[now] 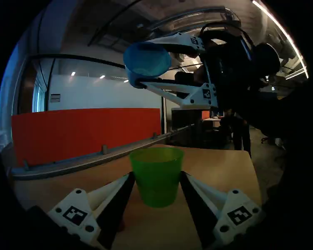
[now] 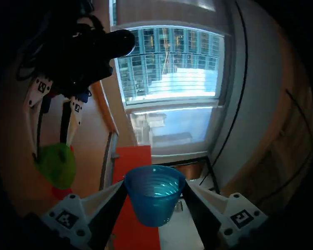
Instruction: Pour water
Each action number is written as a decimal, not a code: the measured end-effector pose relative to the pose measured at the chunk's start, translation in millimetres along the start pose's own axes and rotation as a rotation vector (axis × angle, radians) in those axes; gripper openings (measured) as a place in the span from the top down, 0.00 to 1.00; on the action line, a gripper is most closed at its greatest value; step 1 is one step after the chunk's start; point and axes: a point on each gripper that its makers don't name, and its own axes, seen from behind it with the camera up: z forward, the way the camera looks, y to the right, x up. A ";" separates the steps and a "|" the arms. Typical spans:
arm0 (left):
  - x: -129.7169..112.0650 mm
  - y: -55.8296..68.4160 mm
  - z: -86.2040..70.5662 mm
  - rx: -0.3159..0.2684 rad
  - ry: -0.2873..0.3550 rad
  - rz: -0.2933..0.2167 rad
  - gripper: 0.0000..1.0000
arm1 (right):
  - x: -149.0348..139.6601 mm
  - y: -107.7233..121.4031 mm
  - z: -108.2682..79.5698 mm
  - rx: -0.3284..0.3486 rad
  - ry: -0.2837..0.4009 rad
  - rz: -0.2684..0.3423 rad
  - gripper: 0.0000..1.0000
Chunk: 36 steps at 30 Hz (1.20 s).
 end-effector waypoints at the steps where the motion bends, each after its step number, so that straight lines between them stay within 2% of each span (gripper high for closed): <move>1: 0.3 -0.1 0.0 0.000 0.000 0.000 0.21 | -0.2 -0.2 -1.3 0.002 0.002 0.032 0.10; 6: 2.0 -0.6 -0.8 0.001 0.002 0.001 0.21 | -0.5 -2.8 -8.2 0.010 0.013 0.203 0.10; 15: 0.7 0.6 -1.4 0.004 -0.002 0.005 0.21 | 3.4 -11.2 -18.0 0.021 0.025 0.550 0.10; 29: 5.8 -0.6 0.1 0.010 -0.002 0.010 0.22 | 37.2 -26.5 -31.1 0.107 0.089 1.084 0.10; 36: 7.8 0.5 -0.1 0.009 0.000 0.009 0.22 | 46.5 -31.3 -34.3 0.147 0.088 1.281 0.10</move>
